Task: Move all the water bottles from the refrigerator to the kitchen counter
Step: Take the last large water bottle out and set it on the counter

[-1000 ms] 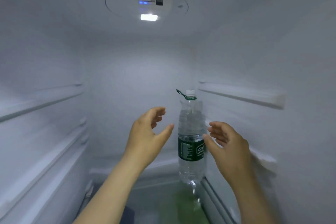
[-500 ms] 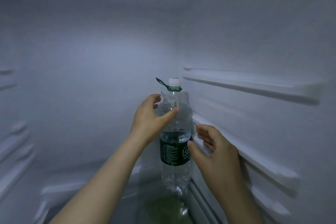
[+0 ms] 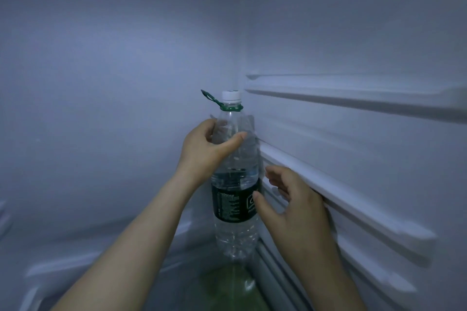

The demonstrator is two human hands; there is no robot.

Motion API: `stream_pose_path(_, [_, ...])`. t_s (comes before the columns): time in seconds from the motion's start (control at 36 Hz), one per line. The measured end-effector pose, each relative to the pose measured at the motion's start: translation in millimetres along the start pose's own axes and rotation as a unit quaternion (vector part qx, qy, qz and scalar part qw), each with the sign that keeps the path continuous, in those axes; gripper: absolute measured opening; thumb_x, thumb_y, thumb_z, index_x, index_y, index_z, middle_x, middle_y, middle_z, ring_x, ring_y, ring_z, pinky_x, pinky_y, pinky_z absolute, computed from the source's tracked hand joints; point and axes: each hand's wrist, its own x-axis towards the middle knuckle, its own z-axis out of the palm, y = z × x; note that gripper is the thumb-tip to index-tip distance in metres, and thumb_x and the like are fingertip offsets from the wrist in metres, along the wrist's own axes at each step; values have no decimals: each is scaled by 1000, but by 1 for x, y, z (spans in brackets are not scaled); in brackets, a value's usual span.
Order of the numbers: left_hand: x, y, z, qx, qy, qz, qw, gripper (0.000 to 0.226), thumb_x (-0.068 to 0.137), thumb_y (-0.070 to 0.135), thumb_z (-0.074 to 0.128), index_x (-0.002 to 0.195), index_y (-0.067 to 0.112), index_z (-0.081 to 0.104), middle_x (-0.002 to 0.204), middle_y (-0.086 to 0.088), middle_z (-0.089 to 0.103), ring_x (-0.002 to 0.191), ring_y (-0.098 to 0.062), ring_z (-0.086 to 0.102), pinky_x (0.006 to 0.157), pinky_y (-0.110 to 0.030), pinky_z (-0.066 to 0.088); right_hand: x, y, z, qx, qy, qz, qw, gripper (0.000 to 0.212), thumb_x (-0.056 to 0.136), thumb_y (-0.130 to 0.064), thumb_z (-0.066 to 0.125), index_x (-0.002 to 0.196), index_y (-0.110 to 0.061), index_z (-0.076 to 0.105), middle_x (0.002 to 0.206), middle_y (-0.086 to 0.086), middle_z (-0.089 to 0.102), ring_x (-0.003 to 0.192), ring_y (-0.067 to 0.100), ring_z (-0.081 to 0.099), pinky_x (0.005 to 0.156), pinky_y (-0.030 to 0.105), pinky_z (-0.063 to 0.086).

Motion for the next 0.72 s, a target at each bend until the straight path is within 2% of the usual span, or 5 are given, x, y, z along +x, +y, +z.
stream_pose_path(0.08, [-2,-4,-6,-3,10,9,1000,17,76,29,77,86,29,63,81,14,68,68,10,61,57,-4,43,-4,1,3,-3,-9,14,1000,38,84,-27,68,107,-45,43,94,-42,41,89,-22,44,76,2,35])
stream_pose_path(0.19, [-7,-9,-14,-20,29,8,999,23,77,25,76,97,22,63,84,15,66,66,12,60,57,-3,43,-12,8,14,-1,-21,44,999,48,83,-31,69,127,-31,50,108,-28,47,108,-2,50,94,19,41])
stream_pose_path(0.31, [-10,-9,-20,-25,44,8,999,30,78,25,75,104,19,62,85,15,65,64,14,58,56,-2,42,-15,19,29,31,-65,75,995,69,79,-38,72,139,-33,38,129,-25,44,120,-4,41,99,21,37])
stream_pose_path(0.58, [-14,-4,-21,-41,37,-1,998,22,78,22,75,94,26,61,82,16,65,64,13,60,59,-4,45,-2,52,78,92,-108,102,985,113,50,-54,86,143,-46,23,138,-20,48,125,2,49,98,40,49])
stream_pose_path(0.72, [-15,-4,-20,-38,29,1,999,20,79,23,75,90,30,59,81,16,65,65,12,60,59,-5,46,-4,64,97,134,-77,99,983,120,45,-44,90,144,-43,22,141,-18,45,128,4,46,102,40,47])
